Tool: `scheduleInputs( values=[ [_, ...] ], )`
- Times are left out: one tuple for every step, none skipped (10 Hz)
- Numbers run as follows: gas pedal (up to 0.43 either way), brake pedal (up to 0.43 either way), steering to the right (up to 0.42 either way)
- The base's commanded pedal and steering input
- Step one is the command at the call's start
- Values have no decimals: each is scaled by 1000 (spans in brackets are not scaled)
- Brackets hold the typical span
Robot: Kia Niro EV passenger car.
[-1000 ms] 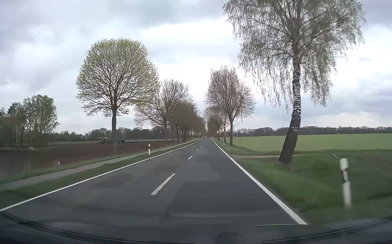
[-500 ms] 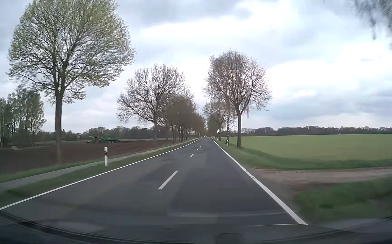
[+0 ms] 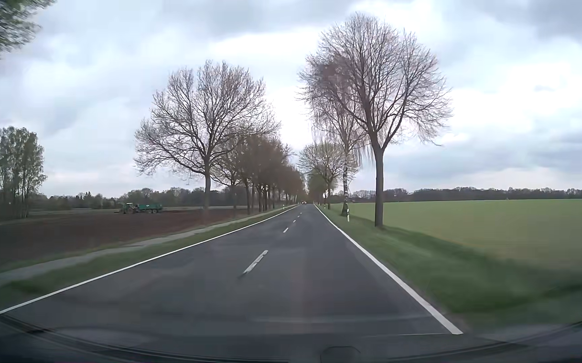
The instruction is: Follow the waypoints while adhering to traffic rules and regulations
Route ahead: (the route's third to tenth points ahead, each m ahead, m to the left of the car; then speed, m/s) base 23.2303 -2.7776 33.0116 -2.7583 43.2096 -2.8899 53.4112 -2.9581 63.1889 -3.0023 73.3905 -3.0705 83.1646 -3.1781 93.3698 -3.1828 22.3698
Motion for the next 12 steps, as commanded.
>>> scheduleInputs(
  values=[
    [87, 0, -1],
    [87, 0, -1],
    [87, 0, -1],
    [87, 0, -1],
    [87, 0, -1],
    [87, 6, -1],
    [87, 0, -1],
    [87, 6, -1],
    [87, 0, 0],
    [87, 0, 0],
    [87, 0, 0],
    [87, 0, 0]
  ],
)
